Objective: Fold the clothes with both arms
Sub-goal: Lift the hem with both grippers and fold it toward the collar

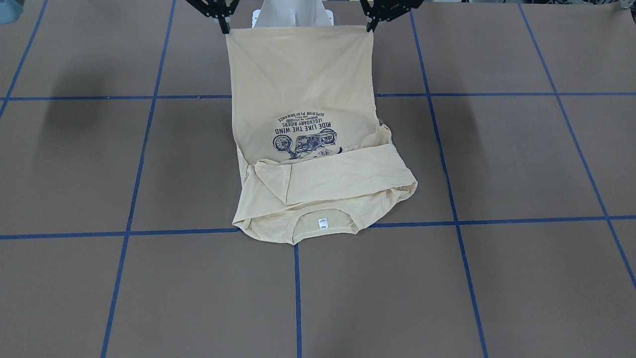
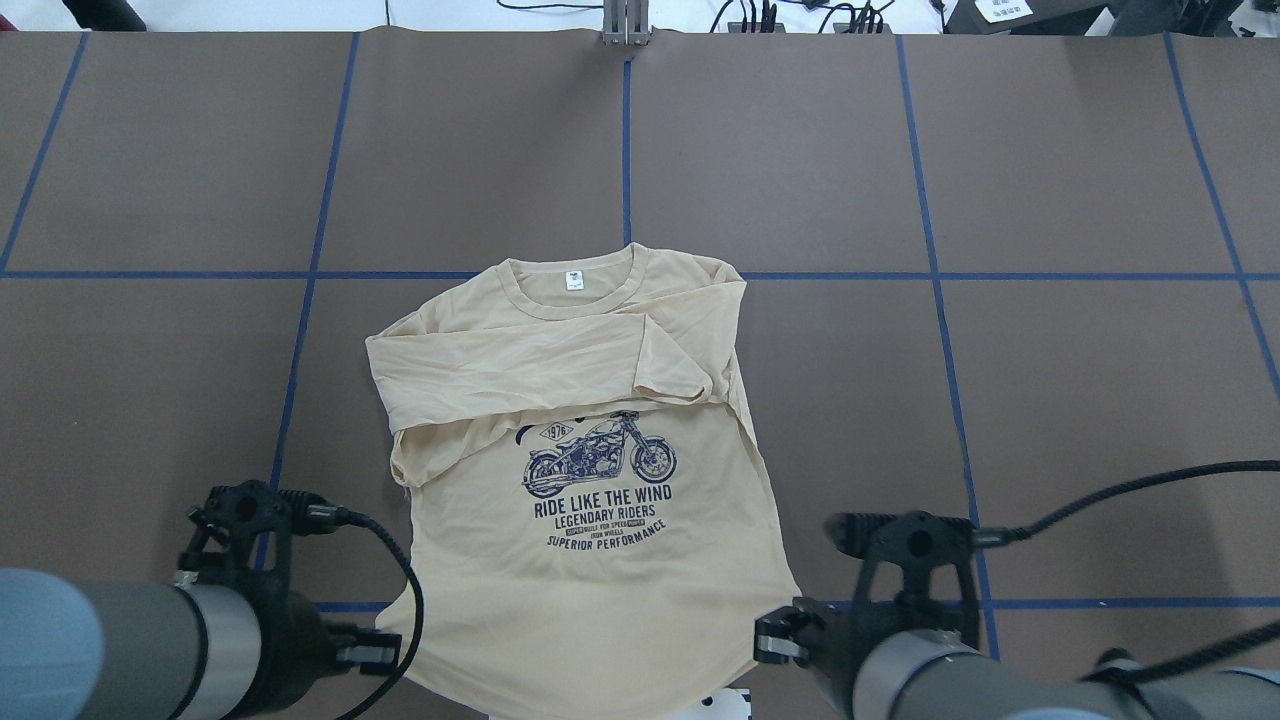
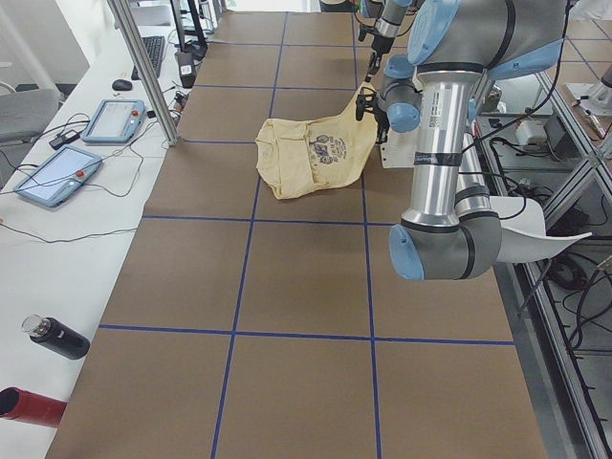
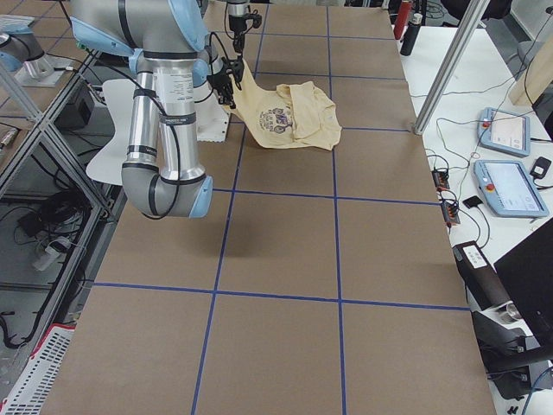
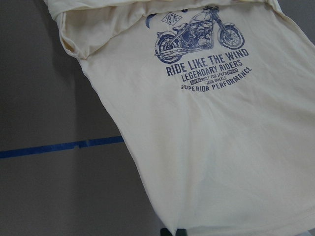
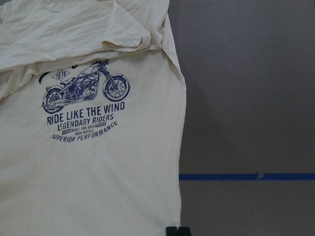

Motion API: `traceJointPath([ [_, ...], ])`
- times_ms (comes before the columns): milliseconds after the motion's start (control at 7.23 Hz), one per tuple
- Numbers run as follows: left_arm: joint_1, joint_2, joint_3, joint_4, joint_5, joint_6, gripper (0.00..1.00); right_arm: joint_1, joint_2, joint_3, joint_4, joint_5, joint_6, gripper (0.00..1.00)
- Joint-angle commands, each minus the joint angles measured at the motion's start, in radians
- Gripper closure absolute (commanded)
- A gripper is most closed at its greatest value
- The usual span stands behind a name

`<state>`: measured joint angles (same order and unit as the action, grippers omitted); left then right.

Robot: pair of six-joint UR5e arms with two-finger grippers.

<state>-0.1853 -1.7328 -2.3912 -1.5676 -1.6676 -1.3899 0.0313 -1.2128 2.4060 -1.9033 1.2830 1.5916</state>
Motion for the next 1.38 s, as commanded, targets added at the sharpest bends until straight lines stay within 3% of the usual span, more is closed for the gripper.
traceJointPath([
  [0, -0.168, -0.123, 0.209, -0.003, 0.002, 0.095, 1.00, 0.212, 0.091, -0.242, 0.164, 0.019, -0.140, 1.00],
  [277, -0.294, -0.136, 0.216, -0.003, 0.000, 0.176, 1.00, 0.335, 0.098, -0.303, 0.283, 0.085, -0.159, 1.00],
  [969, -0.394, -0.177, 0.237, -0.006, 0.003, 0.180, 1.00, 0.435, 0.171, -0.341, 0.296, 0.096, -0.176, 1.00],
  [1245, -0.401, -0.226, 0.408, -0.072, 0.069, 0.181, 1.00, 0.461, 0.234, -0.520, 0.355, 0.107, -0.176, 1.00],
])
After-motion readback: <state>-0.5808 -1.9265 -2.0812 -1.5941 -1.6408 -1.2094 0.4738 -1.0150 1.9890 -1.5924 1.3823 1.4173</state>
